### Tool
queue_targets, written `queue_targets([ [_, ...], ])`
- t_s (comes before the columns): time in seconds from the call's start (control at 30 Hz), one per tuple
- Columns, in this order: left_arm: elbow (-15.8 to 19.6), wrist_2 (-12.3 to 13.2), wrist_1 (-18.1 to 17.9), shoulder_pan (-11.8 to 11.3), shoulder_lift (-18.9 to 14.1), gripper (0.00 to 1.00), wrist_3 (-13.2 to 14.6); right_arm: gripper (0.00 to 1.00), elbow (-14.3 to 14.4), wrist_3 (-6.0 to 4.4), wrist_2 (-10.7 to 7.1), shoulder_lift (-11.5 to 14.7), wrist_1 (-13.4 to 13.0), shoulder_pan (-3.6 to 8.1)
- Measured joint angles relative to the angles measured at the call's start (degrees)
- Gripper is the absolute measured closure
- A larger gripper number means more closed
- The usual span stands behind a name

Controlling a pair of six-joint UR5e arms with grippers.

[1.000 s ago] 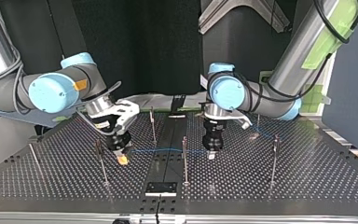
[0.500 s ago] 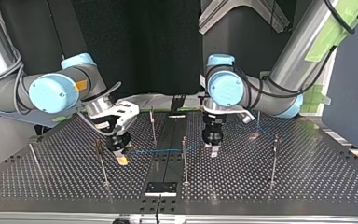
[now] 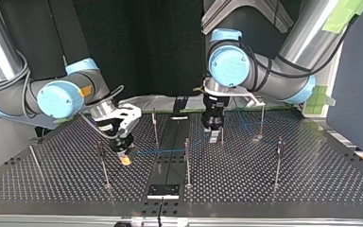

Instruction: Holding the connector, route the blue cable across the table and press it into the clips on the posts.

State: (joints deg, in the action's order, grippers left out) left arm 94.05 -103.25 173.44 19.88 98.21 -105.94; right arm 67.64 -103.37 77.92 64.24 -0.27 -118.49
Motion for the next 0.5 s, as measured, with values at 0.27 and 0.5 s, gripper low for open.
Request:
queue_targets([
  [0.27,0.65,0.02,0.57,1.60,-2.67,0.00,0.42,1.00,0.00,-0.03,-0.19,0.00,0.15,0.35],
  [0.5,0.67,-0.02,0.31,3.79,-3.93,0.00,3.02,1.00,0.00,-0.05,-0.15,0.12,0.42,0.60],
])
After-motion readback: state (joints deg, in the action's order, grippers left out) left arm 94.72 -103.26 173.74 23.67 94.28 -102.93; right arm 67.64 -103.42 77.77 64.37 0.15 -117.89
